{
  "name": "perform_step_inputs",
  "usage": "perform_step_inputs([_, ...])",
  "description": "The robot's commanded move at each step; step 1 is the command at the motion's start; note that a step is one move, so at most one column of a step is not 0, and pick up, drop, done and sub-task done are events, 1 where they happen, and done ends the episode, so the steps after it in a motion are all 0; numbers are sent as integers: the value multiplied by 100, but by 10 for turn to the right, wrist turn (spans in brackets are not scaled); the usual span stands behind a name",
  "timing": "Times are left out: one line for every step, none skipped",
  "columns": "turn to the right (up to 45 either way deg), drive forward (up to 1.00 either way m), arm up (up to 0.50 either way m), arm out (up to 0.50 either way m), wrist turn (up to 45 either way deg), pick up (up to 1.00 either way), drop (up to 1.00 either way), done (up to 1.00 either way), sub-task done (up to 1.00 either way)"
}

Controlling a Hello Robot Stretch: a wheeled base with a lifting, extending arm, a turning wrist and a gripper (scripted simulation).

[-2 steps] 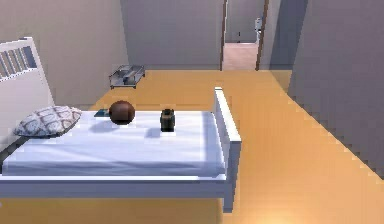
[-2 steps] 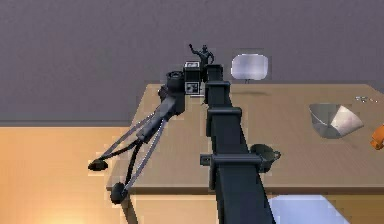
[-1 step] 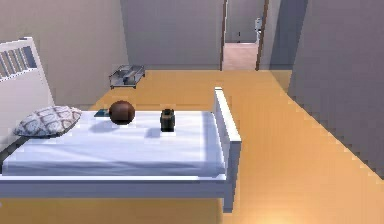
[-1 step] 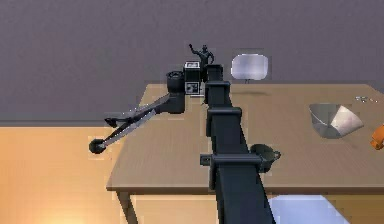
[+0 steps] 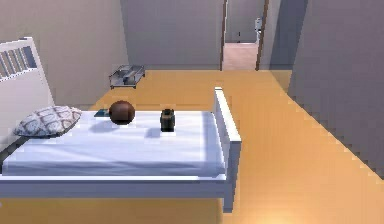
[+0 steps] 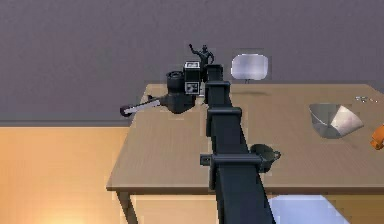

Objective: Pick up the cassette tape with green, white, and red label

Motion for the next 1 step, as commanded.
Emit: perform_step_inputs([0,0,0,0,450,0,0,0,0])
